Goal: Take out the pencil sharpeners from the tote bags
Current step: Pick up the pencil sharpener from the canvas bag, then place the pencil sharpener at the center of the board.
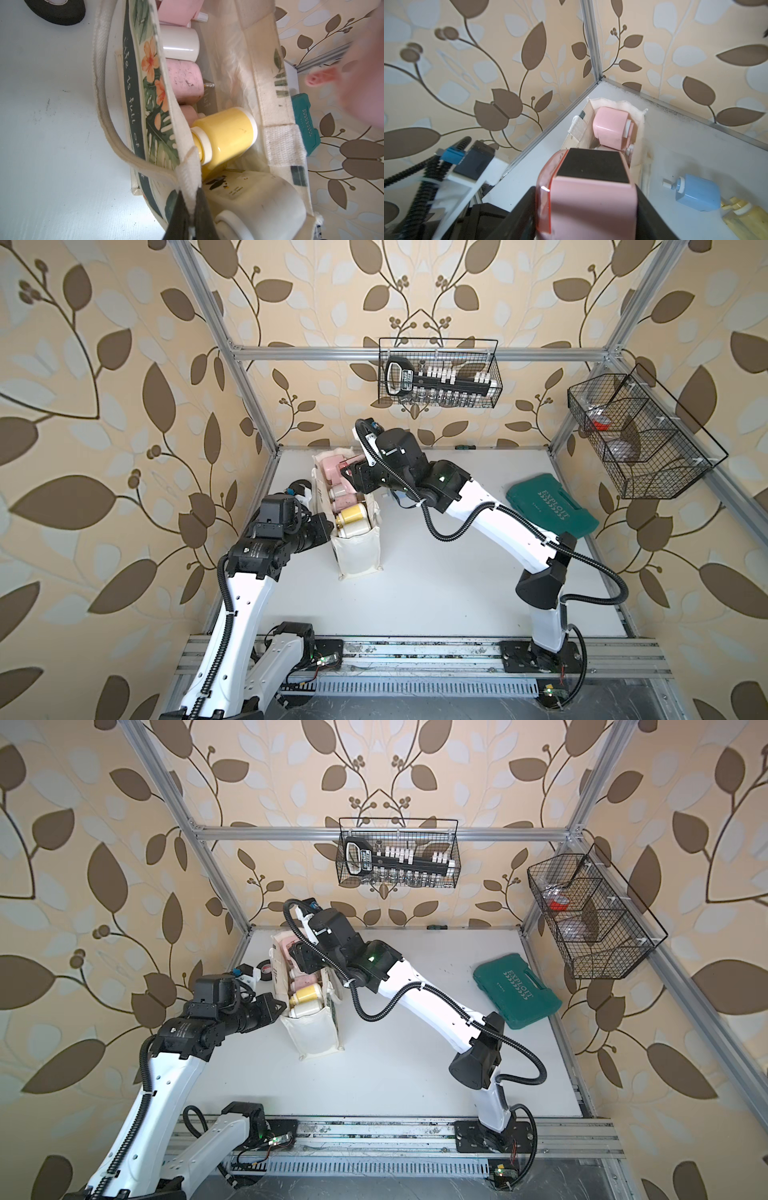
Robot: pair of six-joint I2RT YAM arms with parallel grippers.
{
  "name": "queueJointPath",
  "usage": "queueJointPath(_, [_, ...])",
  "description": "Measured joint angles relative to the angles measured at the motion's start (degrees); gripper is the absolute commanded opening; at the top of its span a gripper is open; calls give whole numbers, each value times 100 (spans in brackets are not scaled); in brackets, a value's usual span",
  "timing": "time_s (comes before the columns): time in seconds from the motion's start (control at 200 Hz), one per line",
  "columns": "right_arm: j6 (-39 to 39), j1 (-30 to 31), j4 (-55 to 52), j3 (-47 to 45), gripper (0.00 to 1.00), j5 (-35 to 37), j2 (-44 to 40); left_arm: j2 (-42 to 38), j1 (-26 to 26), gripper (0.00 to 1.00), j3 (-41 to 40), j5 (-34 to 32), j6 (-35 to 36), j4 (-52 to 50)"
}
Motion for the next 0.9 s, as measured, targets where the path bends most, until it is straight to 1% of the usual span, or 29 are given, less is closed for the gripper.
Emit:
queueJointPath(0.14, [-120,-216,4,-382,59,85,-603,0,0,0,0,0,0,0])
queueJointPath(0.245, [-149,-535,57,-946,59,122,-1123,0,0,0,0,0,0,-2])
queueJointPath(0.38, [-138,-1193,229,-2076,59,170,-1812,0,0,0,0,0,0,-2])
queueJointPath(0.535, [24,-2295,525,-3534,59,61,-2361,0,0,0,0,0,0,0])
queueJointPath(0.605, [87,-2745,614,-3995,59,37,-2393,0,0,0,0,2,0,0])
queueJointPath(0.695, [146,-3136,678,-4389,59,37,-2328,0,0,0,0,2,0,0])
queueJointPath(0.78, [173,-3327,708,-4520,59,37,-2153,0,0,0,0,0,0,0])
queueJointPath(0.9, [201,-3427,944,-4516,59,42,-1598,0,0,0,0,0,0,0])
